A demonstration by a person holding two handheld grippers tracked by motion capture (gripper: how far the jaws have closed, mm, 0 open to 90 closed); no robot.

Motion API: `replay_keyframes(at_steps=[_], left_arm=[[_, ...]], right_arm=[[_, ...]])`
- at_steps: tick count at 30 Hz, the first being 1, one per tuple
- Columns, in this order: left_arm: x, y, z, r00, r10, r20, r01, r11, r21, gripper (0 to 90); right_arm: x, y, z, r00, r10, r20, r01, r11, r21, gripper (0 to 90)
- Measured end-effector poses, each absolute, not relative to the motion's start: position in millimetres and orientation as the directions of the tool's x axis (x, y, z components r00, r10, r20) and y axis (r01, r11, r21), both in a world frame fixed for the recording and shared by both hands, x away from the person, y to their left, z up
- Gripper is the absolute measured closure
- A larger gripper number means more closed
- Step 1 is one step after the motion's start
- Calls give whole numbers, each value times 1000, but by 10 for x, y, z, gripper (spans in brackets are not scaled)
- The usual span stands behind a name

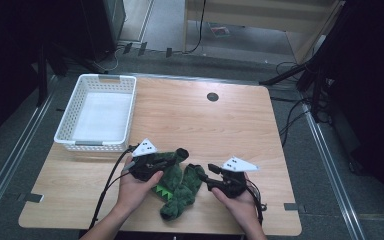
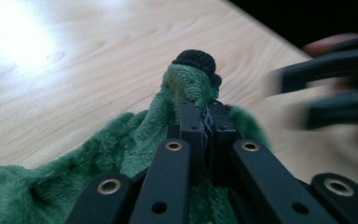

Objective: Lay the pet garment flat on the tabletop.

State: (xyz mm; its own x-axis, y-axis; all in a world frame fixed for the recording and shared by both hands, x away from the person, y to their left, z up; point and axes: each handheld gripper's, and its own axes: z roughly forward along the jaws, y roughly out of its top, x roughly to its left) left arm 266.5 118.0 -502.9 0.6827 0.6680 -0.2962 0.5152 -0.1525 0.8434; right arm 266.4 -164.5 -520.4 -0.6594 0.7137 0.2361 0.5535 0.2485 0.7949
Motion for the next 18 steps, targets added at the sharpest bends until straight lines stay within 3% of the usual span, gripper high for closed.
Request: replay_keyframes(at_steps=[3,4,5,6,7,10,12,18], left_arm=[[2555,1316,-5010,685,669,-290,488,-124,864,888],[2555,1316,-5010,685,669,-290,488,-124,864,887],[2524,1375,-5010,681,669,-298,485,-107,868,887],[2495,1443,-5014,680,667,-305,480,-90,873,887],[2426,1581,-5030,672,670,-316,471,-56,880,886],[2371,1718,-5053,659,673,-336,469,-19,883,886],[2342,1862,-5066,624,696,-355,471,28,881,887],[2288,1845,-5101,640,680,-357,480,9,877,886]], right_arm=[[2737,-1435,-5349,-648,736,196,576,304,759,633],[2737,-1435,-5349,-648,736,196,576,304,759,633],[2693,-1326,-5356,-677,721,149,546,356,759,826],[2693,-1326,-5356,-677,721,149,546,356,759,826],[2641,-1296,-5312,-679,728,94,519,386,762,895],[2630,-1389,-5247,-653,751,101,519,346,781,900],[2611,-1635,-5161,-580,808,109,523,265,810,900],[2426,-2083,-5059,-481,870,114,549,198,812,900]])
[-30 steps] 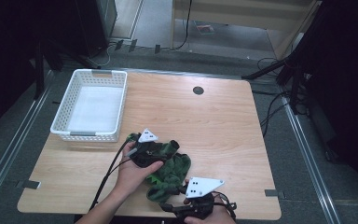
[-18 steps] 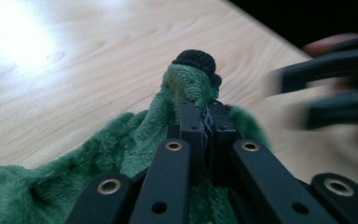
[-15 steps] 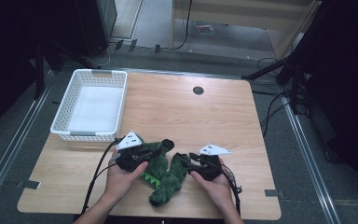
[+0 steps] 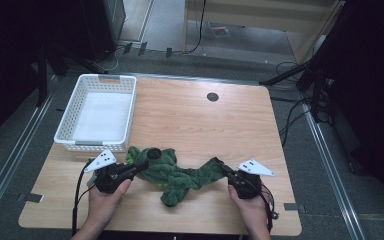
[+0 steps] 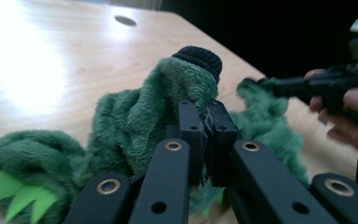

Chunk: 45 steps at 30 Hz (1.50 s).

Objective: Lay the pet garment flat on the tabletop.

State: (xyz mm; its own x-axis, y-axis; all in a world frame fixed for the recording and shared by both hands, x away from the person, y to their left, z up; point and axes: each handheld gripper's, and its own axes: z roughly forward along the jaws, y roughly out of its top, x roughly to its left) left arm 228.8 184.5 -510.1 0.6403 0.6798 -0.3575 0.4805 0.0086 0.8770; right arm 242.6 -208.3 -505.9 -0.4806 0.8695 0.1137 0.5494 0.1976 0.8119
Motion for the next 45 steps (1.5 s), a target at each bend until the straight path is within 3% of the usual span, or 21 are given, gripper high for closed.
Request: replay_keyframes(at_steps=[4,6,7,10,11,13,15,18,24,31,34,39,41,45], left_arm=[[2197,1748,-5247,630,682,-371,545,-48,837,881],[2155,1742,-5295,622,689,-372,568,-71,820,875],[2126,1774,-5310,620,687,-380,582,-77,810,871],[2104,1817,-5326,615,689,-383,587,-76,806,859],[2091,1866,-5354,605,695,-389,596,-72,800,855],[2080,1918,-5380,588,701,-404,611,-57,790,845],[2060,1967,-5401,577,706,-411,620,-51,783,824],[2023,2062,-5436,549,726,-414,640,-47,767,804],[2011,2266,-5475,479,761,-438,682,-9,731,815],[2013,2424,-5298,484,721,-496,603,136,786,625],[2050,2438,-5256,499,711,-495,578,152,801,593],[2161,2371,-5308,501,710,-495,603,123,788,586],[2190,2257,-5370,533,691,-488,638,50,768,574],[2182,2129,-5415,572,666,-478,652,-15,758,604]], right_arm=[[2365,-2166,-5139,-486,867,112,597,236,766,834],[2319,-2177,-5096,-479,872,105,552,206,808,603],[2328,-2157,-5027,-490,863,121,528,182,830,577],[2390,-2038,-4892,-549,819,167,492,155,857,569],[2502,-1796,-4837,-619,761,193,495,188,848,560],[2644,-1488,-4881,-674,715,184,504,264,822,557],[2795,-1225,-4978,-700,697,153,506,333,795,565],[2978,-1015,-5106,-697,690,197,554,344,758,627],[3069,-983,-5227,-712,676,189,571,401,716,664],[3188,-917,-5306,-698,691,188,582,394,712,673],[3185,-858,-5337,-725,663,188,570,424,704,659],[3167,-795,-5356,-762,614,207,548,440,711,579],[3157,-769,-5369,-767,607,208,545,445,711,529],[3097,-654,-5408,-805,565,180,506,498,704,540]])
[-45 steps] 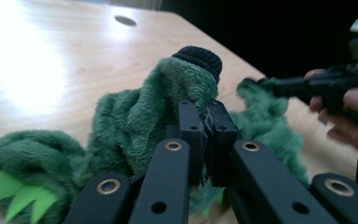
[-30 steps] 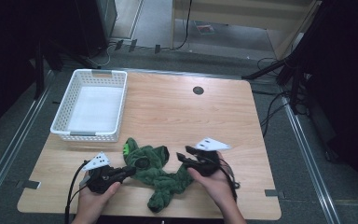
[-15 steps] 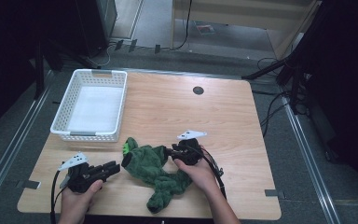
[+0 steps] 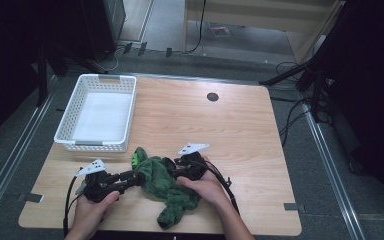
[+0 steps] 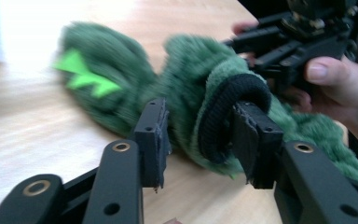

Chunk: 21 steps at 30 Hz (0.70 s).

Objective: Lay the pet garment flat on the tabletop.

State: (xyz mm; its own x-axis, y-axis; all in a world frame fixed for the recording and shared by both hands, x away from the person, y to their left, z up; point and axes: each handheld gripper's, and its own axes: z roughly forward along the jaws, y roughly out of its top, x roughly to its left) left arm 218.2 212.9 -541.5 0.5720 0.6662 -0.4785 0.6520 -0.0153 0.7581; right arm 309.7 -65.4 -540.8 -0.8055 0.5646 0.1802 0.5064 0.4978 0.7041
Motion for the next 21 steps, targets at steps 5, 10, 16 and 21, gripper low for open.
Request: replay_keyframes(at_steps=[5,10,16,21], left_arm=[[2183,2063,-5429,571,684,-453,666,-64,743,851],[2186,2212,-5399,545,693,-472,672,-24,740,877],[2219,2313,-5369,515,712,-478,673,9,739,882],[2405,2210,-5232,528,721,-448,651,-5,759,884]], right_arm=[[3009,-546,-5406,-850,506,145,445,544,711,814],[3010,-691,-5310,-817,561,132,454,485,747,840],[3010,-1016,-5137,-775,610,165,475,390,789,836],[2975,-1434,-4895,-757,636,147,445,339,829,827]])
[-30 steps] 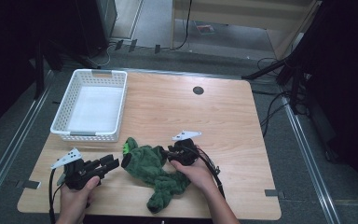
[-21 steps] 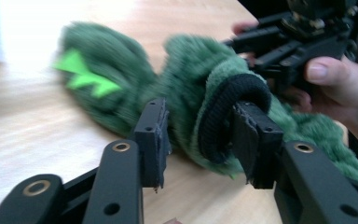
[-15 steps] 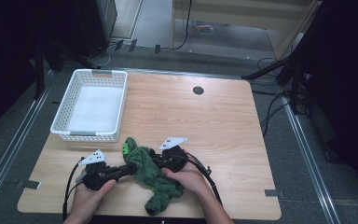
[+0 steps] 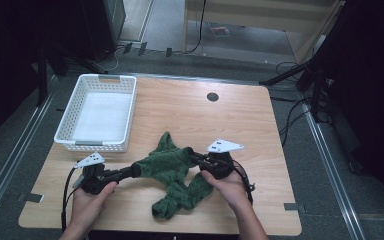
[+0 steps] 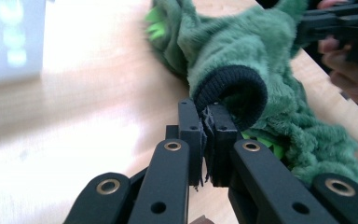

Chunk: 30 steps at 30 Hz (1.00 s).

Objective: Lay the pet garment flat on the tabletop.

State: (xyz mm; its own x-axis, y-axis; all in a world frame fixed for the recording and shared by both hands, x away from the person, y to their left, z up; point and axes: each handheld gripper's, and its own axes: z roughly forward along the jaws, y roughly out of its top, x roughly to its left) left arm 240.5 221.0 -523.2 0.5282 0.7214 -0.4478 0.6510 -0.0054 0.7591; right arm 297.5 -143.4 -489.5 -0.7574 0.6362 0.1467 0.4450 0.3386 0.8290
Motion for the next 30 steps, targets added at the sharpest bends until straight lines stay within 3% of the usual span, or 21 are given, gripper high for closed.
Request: replay_keyframes(at_steps=[12,16,20,22,23,25,28,30], left_arm=[[2838,1858,-5059,539,752,-380,630,-59,775,886],[2871,1739,-5310,542,763,-351,696,-174,696,886],[2805,1681,-5466,557,751,-353,710,-211,672,884],[2770,1671,-5504,563,745,-357,708,-212,673,882],[2758,1661,-5475,579,743,-337,688,-223,690,880],[2761,1675,-5453,575,750,-327,678,-213,704,877],[2781,1691,-5450,566,750,-342,676,-185,713,873],[2780,1672,-5438,566,748,-347,670,-172,722,870]], right_arm=[[2887,-1973,-4757,-738,665,115,382,271,883,833],[2898,-1918,-5052,-705,706,72,475,393,788,834],[2919,-1975,-5210,-682,717,145,578,407,707,830],[2921,-1993,-5226,-686,712,151,584,414,698,806],[2910,-2042,-5208,-691,703,168,585,407,702,640],[2887,-2099,-5091,-698,698,160,543,370,754,486],[2948,-2132,-4805,-698,682,217,498,246,831,420],[3074,-2023,-4635,-705,675,217,479,228,848,419]])
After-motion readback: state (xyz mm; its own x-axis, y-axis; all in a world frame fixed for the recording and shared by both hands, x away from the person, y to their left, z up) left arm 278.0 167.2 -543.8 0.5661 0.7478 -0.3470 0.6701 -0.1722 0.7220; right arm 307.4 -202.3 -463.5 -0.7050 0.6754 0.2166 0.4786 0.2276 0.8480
